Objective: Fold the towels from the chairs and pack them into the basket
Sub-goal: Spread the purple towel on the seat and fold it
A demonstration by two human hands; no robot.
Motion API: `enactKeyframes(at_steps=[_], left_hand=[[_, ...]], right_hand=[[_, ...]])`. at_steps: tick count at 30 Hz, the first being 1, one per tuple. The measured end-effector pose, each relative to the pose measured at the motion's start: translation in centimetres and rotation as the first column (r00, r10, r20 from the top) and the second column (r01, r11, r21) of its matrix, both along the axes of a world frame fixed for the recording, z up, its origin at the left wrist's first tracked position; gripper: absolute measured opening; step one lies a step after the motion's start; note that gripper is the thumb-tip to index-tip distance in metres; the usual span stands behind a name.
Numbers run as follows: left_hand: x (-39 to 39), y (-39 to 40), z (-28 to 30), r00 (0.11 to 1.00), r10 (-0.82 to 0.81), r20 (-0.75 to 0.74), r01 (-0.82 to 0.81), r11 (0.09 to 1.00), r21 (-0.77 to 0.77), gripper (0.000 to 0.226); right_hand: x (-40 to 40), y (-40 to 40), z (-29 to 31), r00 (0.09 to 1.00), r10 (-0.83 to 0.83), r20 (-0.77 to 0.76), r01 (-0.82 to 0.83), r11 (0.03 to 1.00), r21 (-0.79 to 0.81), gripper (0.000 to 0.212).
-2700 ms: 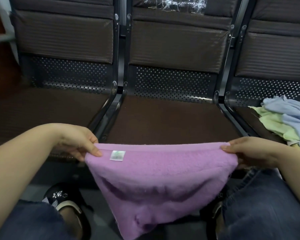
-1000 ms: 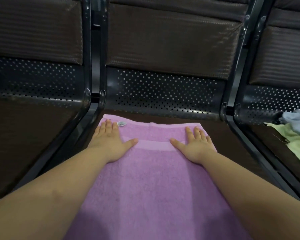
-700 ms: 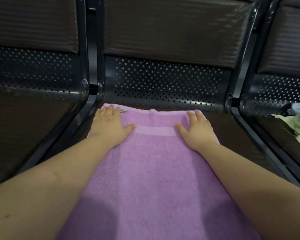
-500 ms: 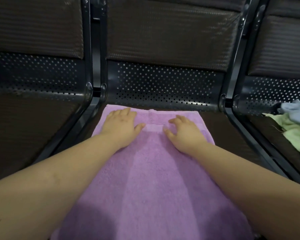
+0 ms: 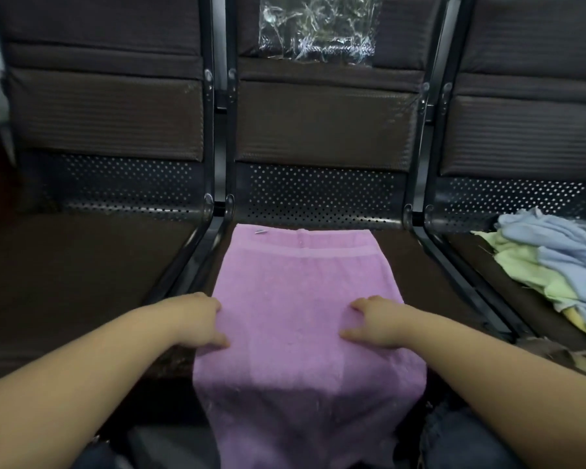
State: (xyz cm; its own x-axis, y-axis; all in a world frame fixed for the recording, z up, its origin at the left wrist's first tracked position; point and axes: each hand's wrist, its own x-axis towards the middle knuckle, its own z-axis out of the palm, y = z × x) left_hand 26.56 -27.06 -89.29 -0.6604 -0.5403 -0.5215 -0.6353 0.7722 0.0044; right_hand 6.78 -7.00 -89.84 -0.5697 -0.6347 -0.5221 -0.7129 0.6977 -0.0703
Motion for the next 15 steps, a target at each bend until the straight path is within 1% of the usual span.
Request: enactKeyframes(at_steps=[1,3,4,5,6,7,8,10,11,13,15], left_hand=[[1.0,-0.2,0.5,0.999,0.029,-0.019,-0.029,0.999,-0.016,0.063],[2.4,-0.2,0.9,0.989,0.094,-0.111,-0.099,0.995,-0.033,0.039],[2.8,0.0,0.9,0.977,0.137,-0.161,-0.143,0.989,-0.027,0.031],[3.1,0.4,0.9,0.963,0.182,-0.200,-0.188,0.982,-0.012,0.027],[3.3,0.9,0.6,0.947,0.224,-0.232,-0.227,0.974,0.014,0.026],[3.5,1.4,0.4,0.928,0.266,-0.262,-0.263,0.964,0.049,0.028],[3.5,1.9,0.1,0.906,0.310,-0.288,-0.298,0.951,0.086,0.030],[3.5,2.7,-0.3,0.865,0.376,-0.332,-0.347,0.927,0.145,0.030],[3.4,2.9,-0.4,0.849,0.398,-0.349,-0.358,0.917,0.176,0.027],[3.3,2.9,-0.8,0.820,0.438,-0.368,-0.370,0.897,0.242,0.024],[3.1,2.7,-0.9,0.800,0.476,-0.365,-0.381,0.873,0.304,0.024]], right_hand=[[-0.3,0.8,0.2,0.999,-0.050,-0.015,0.050,0.999,0.005,0.079],[-0.8,2.1,0.8,0.990,-0.136,-0.043,0.135,0.991,-0.016,0.080],[-1.0,2.6,1.1,0.982,-0.185,-0.042,0.184,0.982,-0.033,0.081],[-1.2,3.2,1.5,0.970,-0.243,-0.029,0.241,0.969,-0.052,0.083],[-1.4,3.7,1.8,0.953,-0.303,-0.007,0.302,0.951,-0.072,0.081],[-1.7,4.1,2.0,0.931,-0.363,0.025,0.364,0.927,-0.086,0.075],[-2.1,4.4,2.1,0.910,-0.408,0.066,0.413,0.906,-0.096,0.062],[-2.4,4.9,2.0,0.860,-0.476,0.185,0.500,0.858,-0.116,0.026],[-2.4,5.0,1.8,0.825,-0.510,0.244,0.548,0.828,-0.121,0.017],[-2.2,5.2,1.4,0.758,-0.555,0.343,0.622,0.773,-0.125,0.016],[-1.8,5.1,1.2,0.702,-0.561,0.439,0.669,0.730,-0.137,0.016]])
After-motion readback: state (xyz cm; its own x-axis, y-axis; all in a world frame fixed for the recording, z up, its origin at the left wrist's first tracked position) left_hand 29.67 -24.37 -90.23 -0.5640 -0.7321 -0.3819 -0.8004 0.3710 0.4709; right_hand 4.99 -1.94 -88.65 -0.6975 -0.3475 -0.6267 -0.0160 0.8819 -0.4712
